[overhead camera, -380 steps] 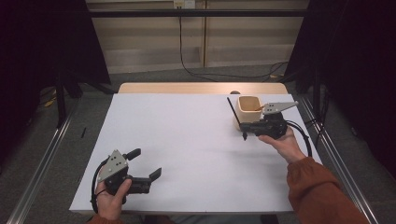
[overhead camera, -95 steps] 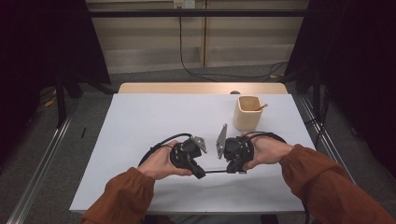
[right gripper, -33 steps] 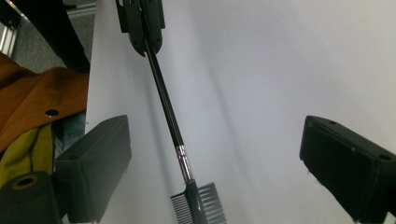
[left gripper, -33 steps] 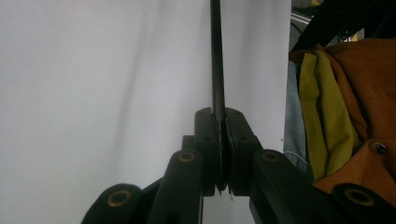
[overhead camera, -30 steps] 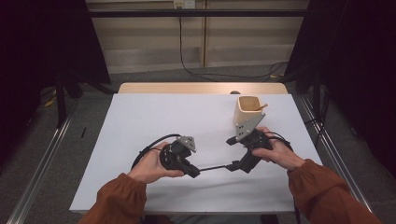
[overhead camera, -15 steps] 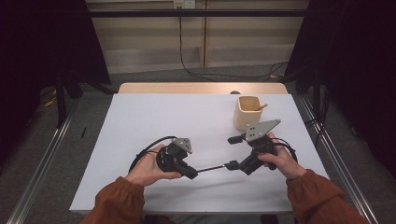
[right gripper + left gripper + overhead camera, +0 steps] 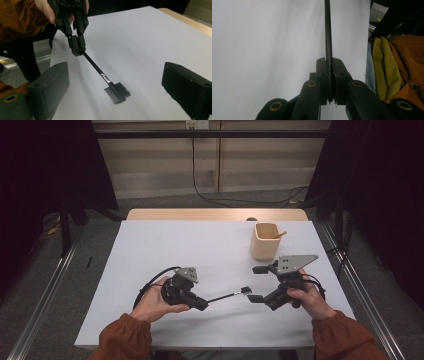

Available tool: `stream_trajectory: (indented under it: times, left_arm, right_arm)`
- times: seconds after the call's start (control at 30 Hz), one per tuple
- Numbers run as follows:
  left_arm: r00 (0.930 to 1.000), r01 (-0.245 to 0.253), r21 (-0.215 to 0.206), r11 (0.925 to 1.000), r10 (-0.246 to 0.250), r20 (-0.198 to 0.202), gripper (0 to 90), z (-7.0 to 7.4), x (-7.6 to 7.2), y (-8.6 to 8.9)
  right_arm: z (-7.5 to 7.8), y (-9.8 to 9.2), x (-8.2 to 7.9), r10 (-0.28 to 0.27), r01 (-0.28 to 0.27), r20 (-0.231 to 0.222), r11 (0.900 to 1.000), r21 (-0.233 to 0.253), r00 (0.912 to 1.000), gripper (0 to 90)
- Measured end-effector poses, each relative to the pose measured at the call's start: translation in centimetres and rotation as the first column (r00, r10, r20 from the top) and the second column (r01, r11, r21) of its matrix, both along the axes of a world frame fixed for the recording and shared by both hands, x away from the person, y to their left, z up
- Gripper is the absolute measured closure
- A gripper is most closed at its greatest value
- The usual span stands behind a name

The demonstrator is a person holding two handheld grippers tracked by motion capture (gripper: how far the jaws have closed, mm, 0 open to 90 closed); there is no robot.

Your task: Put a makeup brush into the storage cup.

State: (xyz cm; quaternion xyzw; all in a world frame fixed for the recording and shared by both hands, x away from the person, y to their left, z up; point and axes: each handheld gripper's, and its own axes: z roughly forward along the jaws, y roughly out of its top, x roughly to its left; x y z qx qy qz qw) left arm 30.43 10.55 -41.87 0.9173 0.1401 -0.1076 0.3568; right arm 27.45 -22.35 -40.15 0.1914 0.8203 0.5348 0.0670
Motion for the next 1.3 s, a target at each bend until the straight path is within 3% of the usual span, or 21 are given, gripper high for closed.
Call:
stream_trajectory:
  times: [0.4, 0.5, 0.8, 0.87, 1.0, 1.07, 1.17, 1.3]
  left_arm:
    - [0.9983, -0.052, -0.063, 0.9967, 0.053, 0.023, 85.3, 0.0, -0.5, 1.9]
    - [0.9975, -0.064, -0.097, 0.9932, 0.067, 0.022, 85.2, 0.1, -0.7, 2.5]
    - [0.9933, -0.098, -0.160, 0.9822, 0.107, 0.044, 85.2, 0.0, -1.5, 3.9]
    - [0.9925, -0.104, -0.183, 0.9776, 0.114, 0.044, 85.2, 0.1, -1.7, 4.2]
    - [0.9850, -0.148, -0.238, 0.9599, 0.165, 0.051, 85.2, 0.0, -2.0, 5.0]
    - [0.9846, -0.148, -0.234, 0.9609, 0.165, 0.056, 85.3, -0.1, -2.1, 5.1]
    - [0.9821, -0.159, -0.244, 0.9566, 0.178, 0.060, 85.2, -0.3, -2.3, 5.2]
    - [0.9795, -0.163, -0.278, 0.9465, 0.189, 0.069, 85.2, -0.3, -2.4, 5.2]
  right_arm:
    - [-0.1, -2.2, -1.1, -0.048, 0.048, -0.006, 0.997, 0.055, 0.9988, 5.8]
    - [-0.2, -2.5, -1.4, -0.064, 0.064, 0.002, 0.996, 0.067, 0.9979, 5.8]
    - [-1.1, -3.5, -1.9, -0.103, 0.105, -0.034, 0.991, 0.079, 0.9942, 4.7]
    - [-1.2, -3.7, -2.0, -0.103, 0.107, -0.040, 0.990, 0.089, 0.9938, 3.3]
    - [-1.3, -4.0, -2.3, -0.102, 0.107, -0.046, 0.988, 0.108, 0.9937, 2.7]
    - [-1.2, -4.0, -2.3, -0.095, 0.099, -0.044, 0.989, 0.113, 0.9946, 2.2]
    - [-1.3, -4.0, -2.4, -0.098, 0.102, -0.043, 0.988, 0.116, 0.9943, 2.8]
    - [-1.4, -3.8, -2.4, -0.104, 0.109, -0.053, 0.988, 0.111, 0.9932, 2.3]
